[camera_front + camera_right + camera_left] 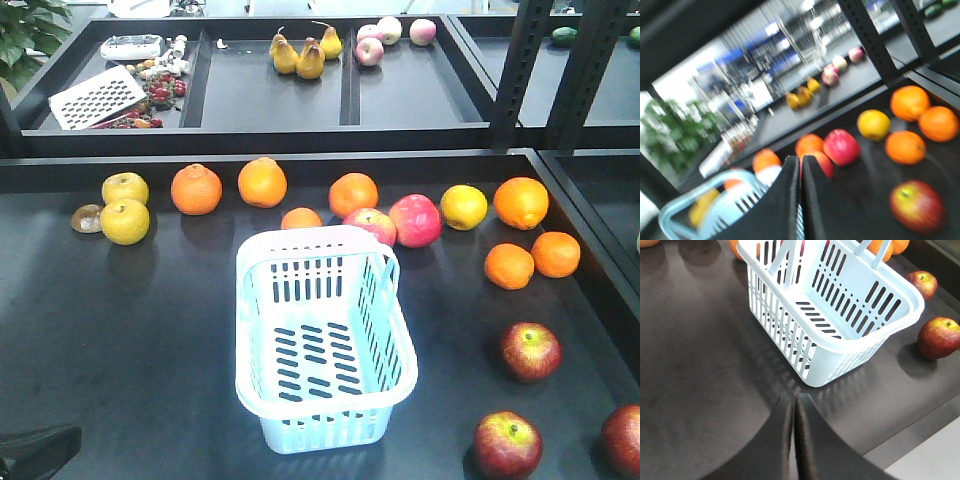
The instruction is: Pick three apples into basket with both arms
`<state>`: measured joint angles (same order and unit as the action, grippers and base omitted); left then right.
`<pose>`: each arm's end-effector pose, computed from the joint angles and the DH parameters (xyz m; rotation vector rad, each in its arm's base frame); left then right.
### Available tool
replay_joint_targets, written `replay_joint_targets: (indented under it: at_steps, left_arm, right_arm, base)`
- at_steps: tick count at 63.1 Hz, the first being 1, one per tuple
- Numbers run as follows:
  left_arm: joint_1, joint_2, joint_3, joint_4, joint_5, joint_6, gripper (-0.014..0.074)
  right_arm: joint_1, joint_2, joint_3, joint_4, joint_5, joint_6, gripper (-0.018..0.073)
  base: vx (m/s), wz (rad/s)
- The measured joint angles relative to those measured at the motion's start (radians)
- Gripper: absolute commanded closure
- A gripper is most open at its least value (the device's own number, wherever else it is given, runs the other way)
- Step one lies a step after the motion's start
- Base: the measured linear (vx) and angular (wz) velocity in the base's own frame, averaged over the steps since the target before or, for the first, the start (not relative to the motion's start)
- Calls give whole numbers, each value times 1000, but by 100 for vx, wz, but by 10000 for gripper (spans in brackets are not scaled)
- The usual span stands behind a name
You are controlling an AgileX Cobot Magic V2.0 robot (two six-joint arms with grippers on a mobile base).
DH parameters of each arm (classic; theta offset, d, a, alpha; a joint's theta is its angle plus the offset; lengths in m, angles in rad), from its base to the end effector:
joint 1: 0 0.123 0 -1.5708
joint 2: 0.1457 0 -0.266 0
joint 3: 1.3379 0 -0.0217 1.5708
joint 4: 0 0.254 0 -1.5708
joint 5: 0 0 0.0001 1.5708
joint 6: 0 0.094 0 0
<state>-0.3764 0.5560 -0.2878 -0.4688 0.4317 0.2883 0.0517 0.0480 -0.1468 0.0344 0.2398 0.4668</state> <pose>0.1127 -0.0637 0.2204 0.3651 2.1422 -0.5044 0.0783 0.0048 0.2374 0.3589 1.6020 0.4304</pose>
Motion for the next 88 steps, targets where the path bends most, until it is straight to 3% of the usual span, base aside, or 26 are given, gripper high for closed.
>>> replay_joint_targets:
  at_steps: [10,16,23,31,42,63,88]
  left_arm:
    - [0,0,0,-2,0,0,603]
    - [0,0,0,-2,0,0,603]
    - [0,0,0,-2,0,0,603]
    - [0,0,0,-2,0,0,603]
    - [0,0,0,-2,0,0,603]
    - [0,0,0,-3,0,0,603]
    - [0,0,0,-3,0,0,603]
  right_arm:
    - [1,219,-207,-7,285,-170,447]
    - [1,371,-301,33,393,-327,256]
    - [1,517,-357,115,425,-497,-4]
    - [1,649,-366,168,388,-642,-156]
    - [1,803,-409,191,416,-693,-159]
    - [1,1226,-692,235,613,-750,-101]
    - [1,1597,-711,228,575,-772,-82]
  base:
    - [0,0]
    - [0,0]
    - [0,0]
    - [0,0]
    - [0,0]
    - [0,0]
    - [0,0]
